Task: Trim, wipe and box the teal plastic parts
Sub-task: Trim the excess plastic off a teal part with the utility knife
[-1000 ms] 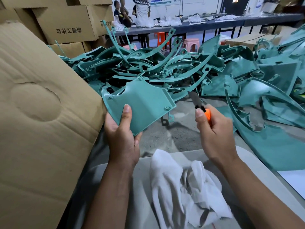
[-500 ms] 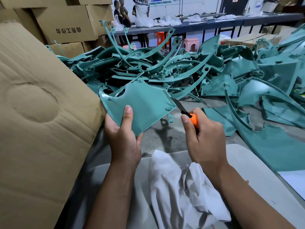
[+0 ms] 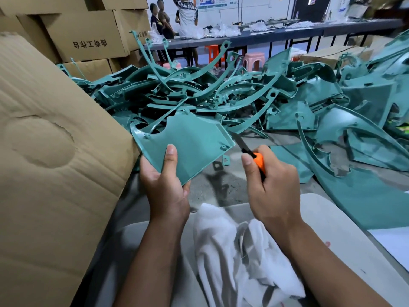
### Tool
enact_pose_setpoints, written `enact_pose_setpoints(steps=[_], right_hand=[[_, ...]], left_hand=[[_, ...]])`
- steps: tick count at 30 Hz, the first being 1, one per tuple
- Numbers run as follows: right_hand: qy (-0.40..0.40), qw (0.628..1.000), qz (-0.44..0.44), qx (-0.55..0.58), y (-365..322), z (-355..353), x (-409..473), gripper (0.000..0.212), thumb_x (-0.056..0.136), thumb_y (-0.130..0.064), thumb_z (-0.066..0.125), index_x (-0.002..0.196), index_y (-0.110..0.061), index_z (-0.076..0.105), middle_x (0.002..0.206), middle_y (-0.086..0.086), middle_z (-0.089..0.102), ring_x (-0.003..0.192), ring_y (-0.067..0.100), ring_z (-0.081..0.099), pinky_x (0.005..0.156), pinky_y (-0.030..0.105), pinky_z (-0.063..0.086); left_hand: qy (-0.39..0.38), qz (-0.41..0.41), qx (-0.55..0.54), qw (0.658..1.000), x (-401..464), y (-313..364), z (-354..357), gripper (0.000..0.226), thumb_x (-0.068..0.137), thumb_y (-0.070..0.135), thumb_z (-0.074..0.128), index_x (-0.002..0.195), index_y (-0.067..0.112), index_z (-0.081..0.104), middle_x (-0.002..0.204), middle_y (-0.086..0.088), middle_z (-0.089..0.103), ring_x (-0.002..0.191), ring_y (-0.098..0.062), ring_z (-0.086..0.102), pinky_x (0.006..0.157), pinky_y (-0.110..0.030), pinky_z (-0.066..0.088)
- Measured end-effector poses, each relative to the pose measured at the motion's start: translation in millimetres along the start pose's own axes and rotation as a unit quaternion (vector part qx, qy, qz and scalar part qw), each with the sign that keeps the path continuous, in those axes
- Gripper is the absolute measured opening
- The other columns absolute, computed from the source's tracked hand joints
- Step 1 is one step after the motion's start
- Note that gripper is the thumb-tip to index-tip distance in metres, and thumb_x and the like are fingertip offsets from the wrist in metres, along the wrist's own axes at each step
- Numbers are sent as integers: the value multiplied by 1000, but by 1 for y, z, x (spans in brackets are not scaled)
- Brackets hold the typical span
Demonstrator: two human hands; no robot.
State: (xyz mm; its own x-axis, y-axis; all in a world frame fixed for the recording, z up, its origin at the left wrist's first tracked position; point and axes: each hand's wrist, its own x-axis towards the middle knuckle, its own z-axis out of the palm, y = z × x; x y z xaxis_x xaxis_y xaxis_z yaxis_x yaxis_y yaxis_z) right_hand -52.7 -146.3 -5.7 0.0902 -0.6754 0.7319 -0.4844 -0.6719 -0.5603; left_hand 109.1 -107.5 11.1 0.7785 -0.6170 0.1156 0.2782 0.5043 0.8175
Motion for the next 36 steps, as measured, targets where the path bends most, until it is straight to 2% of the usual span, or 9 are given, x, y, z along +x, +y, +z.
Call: enact_pose_setpoints(steps=[5,12,17,21,25,31,36], right_hand=[[-21,999,19,-41,4,2,-2,38,107,-42,46,81,-14,50,52,-9,33,47,20,40,51,32,21],[-7,999,14,-42,4,0,-3,37,106,-44,45,83,-17,51,52,-11,33,47,9,40,48,24,22],[-34,998,-21,-53,3,0,-4,34,105,-46,45,86,-19,51,54,-14,34,48,16,41,46,33,30],[-28,999,-24,-21,2,2,-5,35,105,-44,47,82,-18,49,53,-12,34,48,15,40,46,35,31],[7,1000,3,-9,4,0,-3,32,107,-42,46,80,-27,39,52,-10,32,47,12,39,48,25,22],[-20,1000,-10,14,7,2,-2,27,107,-38,50,83,-29,42,52,-11,33,48,10,40,48,29,25],[-47,996,14,75,10,1,0,35,107,-41,49,75,-33,41,53,-7,36,48,15,37,48,32,28]], left_hand=[[4,-4,-6,1000,-1,1,1,30,102,17,61,132,18,57,124,0,72,104,-20,73,45,-17,47],[12,-13,8,1000,-3,2,2,23,101,21,61,124,25,61,116,9,74,97,-12,75,42,-20,46],[16,-9,2,1000,-2,1,4,23,101,20,62,124,26,61,118,6,74,101,-18,74,40,-17,44],[11,-7,0,1000,-2,0,5,22,101,20,62,121,28,62,117,7,74,102,-18,75,41,-19,46],[18,-4,15,1000,-2,1,4,24,101,20,62,124,26,61,115,10,74,97,-15,75,38,-19,42],[13,-12,20,1000,-3,3,4,22,101,22,62,123,24,60,114,9,74,93,-13,75,34,-18,36],[3,-19,4,1000,-3,6,3,27,101,19,61,128,20,60,122,1,72,97,-19,72,35,-17,40]])
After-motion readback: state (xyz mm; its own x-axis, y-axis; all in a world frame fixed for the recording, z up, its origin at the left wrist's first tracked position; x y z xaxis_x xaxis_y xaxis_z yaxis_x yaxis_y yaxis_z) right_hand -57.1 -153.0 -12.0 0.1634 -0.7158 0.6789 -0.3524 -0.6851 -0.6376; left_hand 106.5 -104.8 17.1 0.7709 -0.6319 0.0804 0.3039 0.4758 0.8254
